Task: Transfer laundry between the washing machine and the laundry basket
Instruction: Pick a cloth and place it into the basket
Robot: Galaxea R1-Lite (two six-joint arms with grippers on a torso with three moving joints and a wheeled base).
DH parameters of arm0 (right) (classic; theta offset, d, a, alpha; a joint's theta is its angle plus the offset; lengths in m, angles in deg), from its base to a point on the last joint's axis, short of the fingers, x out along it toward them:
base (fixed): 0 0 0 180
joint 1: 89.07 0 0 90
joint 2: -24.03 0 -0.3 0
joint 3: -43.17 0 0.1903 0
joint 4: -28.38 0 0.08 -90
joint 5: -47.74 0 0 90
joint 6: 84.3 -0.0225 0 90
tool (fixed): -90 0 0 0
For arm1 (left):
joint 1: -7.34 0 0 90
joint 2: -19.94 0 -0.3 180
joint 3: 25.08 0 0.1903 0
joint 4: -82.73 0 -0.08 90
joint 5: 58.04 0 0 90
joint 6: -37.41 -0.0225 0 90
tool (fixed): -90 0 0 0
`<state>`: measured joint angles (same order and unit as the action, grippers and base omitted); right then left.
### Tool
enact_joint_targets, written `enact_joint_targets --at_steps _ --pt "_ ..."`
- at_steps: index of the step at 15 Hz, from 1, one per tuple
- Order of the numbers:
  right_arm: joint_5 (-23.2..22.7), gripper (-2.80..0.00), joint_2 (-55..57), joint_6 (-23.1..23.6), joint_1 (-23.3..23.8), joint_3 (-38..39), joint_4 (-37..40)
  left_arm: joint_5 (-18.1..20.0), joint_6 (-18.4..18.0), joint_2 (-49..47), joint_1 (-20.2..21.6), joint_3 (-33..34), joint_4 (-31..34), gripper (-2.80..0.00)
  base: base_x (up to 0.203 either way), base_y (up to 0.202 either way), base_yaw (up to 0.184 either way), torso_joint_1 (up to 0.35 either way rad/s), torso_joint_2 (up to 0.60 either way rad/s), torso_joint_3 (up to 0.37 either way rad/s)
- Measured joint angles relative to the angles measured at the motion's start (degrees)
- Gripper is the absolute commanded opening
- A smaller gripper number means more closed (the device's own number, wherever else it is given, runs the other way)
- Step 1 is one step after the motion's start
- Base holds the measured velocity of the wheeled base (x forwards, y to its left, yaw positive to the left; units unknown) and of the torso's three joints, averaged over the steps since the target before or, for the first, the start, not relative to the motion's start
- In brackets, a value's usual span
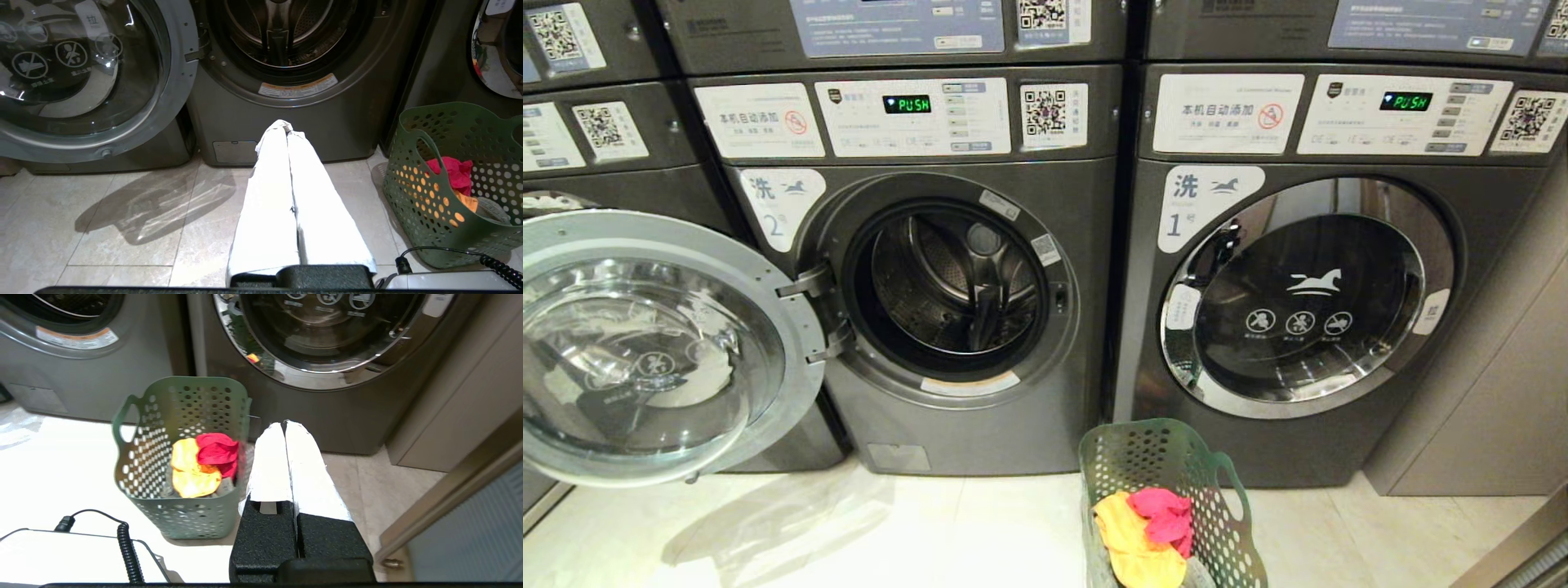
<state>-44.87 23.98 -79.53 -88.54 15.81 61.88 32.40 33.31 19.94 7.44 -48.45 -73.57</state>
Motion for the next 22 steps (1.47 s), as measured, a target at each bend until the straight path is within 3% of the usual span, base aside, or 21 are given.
enact_joint_targets --at_steps 22 --pt "0.0 -2.8 0.0 0.1 0.1 0.0 0.0 -0.1 0.4 0.0 0.0 0.0 0.0 -2.8 0.0 0.192 -0.002 0.002 0.0 0.002"
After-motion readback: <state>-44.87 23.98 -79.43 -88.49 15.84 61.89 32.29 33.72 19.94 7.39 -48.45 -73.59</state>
